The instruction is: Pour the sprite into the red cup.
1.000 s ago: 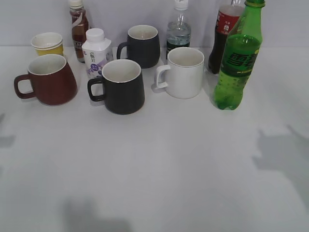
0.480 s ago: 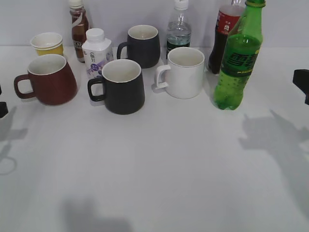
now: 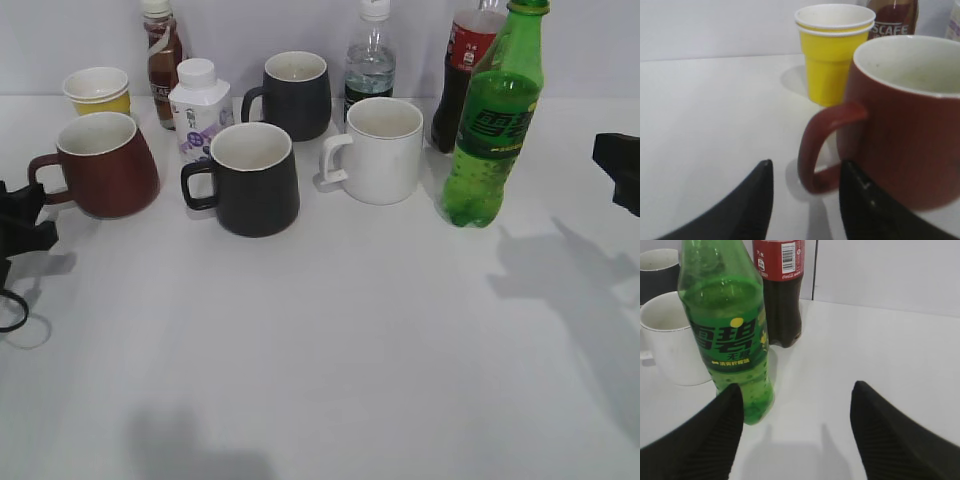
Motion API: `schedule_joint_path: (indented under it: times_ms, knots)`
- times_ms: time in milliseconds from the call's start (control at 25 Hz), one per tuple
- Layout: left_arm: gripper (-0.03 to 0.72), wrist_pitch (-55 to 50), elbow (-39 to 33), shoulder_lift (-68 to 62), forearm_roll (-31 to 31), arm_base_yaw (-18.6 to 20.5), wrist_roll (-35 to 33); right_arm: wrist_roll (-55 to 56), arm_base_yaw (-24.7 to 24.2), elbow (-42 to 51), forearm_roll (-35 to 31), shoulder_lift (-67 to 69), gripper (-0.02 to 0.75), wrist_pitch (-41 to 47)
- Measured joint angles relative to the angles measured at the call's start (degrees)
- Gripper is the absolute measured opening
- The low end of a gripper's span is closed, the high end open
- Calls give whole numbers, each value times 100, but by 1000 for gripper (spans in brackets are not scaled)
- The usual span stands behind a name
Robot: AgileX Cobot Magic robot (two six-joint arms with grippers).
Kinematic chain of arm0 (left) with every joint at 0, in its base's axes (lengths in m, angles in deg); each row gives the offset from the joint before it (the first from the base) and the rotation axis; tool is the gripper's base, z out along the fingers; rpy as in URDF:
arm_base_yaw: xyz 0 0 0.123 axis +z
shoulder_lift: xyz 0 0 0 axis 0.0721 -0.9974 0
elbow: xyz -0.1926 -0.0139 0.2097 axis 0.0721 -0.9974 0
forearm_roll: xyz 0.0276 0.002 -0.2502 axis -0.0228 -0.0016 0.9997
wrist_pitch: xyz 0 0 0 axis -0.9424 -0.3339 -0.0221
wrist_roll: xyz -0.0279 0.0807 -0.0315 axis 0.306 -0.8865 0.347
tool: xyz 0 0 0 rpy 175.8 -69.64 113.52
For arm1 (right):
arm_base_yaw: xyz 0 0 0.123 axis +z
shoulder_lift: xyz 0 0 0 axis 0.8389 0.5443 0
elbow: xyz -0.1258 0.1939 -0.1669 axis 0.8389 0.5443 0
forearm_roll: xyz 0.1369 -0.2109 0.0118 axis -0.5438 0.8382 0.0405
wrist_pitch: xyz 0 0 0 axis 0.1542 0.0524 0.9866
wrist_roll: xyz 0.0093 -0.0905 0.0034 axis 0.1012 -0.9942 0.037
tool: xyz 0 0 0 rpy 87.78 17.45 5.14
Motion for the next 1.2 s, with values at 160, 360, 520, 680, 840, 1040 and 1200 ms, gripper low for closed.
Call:
schedule_joint_path:
  times_ms: [160, 360, 520, 680, 840, 1040, 1200]
  knots:
    - [351, 0, 331, -274, 0, 0, 0, 0, 0, 0, 0, 0, 501, -19]
    - [351, -87, 717, -533, -4, 0, 0, 0, 0, 0, 0, 0, 501, -25]
    - [351, -446, 1109, -696, -5, 36, 0, 0, 0, 0, 0, 0, 501, -25]
    - [351, -597, 1449, -957, -4, 51, 0, 0, 0, 0, 0, 0, 501, -25]
    - [309, -579, 1748, -1167, -10, 53, 0, 0, 0, 0, 0, 0, 501, -25]
    - [133, -478, 1954, -1353, -203, 53, -7, 0, 0, 0, 0, 0, 501, -30]
    - [100, -425, 1966, -1372, -278, 59, -1, 0, 0, 0, 91, 0, 501, -25]
